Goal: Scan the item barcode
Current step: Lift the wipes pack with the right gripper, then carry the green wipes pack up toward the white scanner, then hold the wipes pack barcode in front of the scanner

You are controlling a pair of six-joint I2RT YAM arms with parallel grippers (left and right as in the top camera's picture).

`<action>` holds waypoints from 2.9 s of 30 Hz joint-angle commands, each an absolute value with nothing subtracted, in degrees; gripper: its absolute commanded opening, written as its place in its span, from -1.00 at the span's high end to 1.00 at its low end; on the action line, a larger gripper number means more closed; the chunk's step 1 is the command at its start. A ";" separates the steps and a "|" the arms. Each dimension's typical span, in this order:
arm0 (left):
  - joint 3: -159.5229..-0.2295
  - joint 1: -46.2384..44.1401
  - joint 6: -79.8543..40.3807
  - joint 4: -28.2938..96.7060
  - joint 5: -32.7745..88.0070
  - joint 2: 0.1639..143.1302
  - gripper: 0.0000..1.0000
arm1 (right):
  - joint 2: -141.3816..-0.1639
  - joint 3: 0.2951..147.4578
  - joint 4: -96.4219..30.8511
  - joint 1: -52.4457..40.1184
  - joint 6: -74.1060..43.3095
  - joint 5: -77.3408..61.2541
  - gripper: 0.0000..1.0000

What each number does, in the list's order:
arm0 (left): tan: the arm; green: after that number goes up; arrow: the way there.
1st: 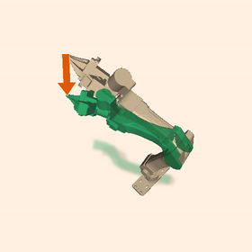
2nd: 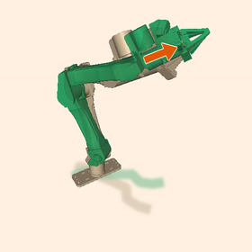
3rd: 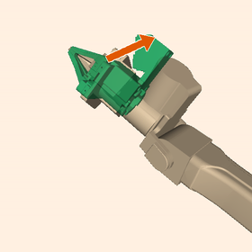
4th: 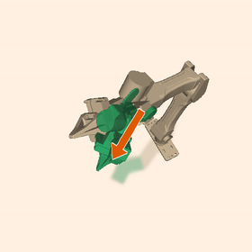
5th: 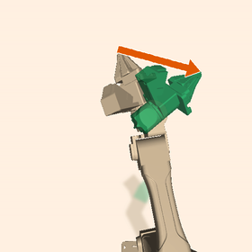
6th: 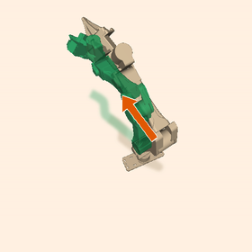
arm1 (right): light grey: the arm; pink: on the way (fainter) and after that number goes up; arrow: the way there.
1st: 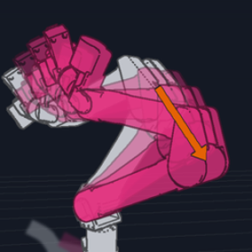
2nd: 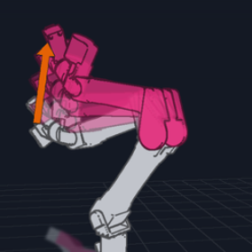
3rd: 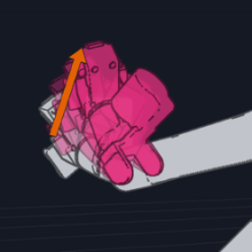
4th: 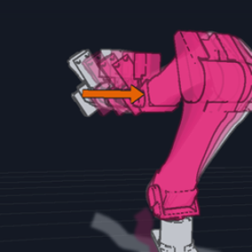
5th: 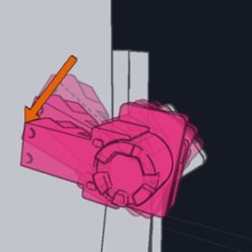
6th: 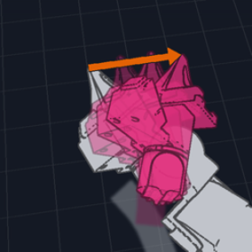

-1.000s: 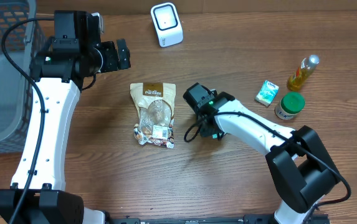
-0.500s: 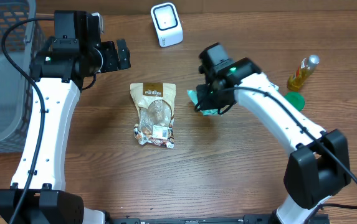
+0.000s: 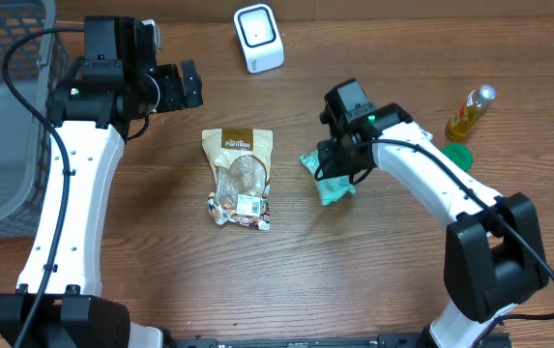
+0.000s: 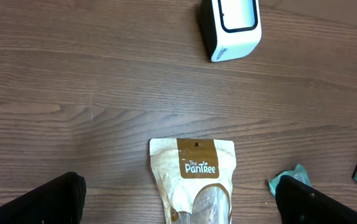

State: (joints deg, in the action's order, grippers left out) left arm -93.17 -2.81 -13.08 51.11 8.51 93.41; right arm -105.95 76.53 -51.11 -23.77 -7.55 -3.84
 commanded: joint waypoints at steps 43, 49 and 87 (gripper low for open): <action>-93.89 -3.03 -11.75 50.98 8.38 93.43 -0.99 | -119.28 77.23 -53.74 -42.04 -22.22 24.82 0.06; -93.89 -3.03 -11.77 51.00 8.38 93.43 -0.99 | -119.28 78.00 -54.28 -41.65 -20.49 24.82 0.79; -93.89 -3.03 -11.75 51.00 8.38 93.43 -0.99 | -107.39 115.94 -45.95 -20.86 -24.25 -48.23 0.93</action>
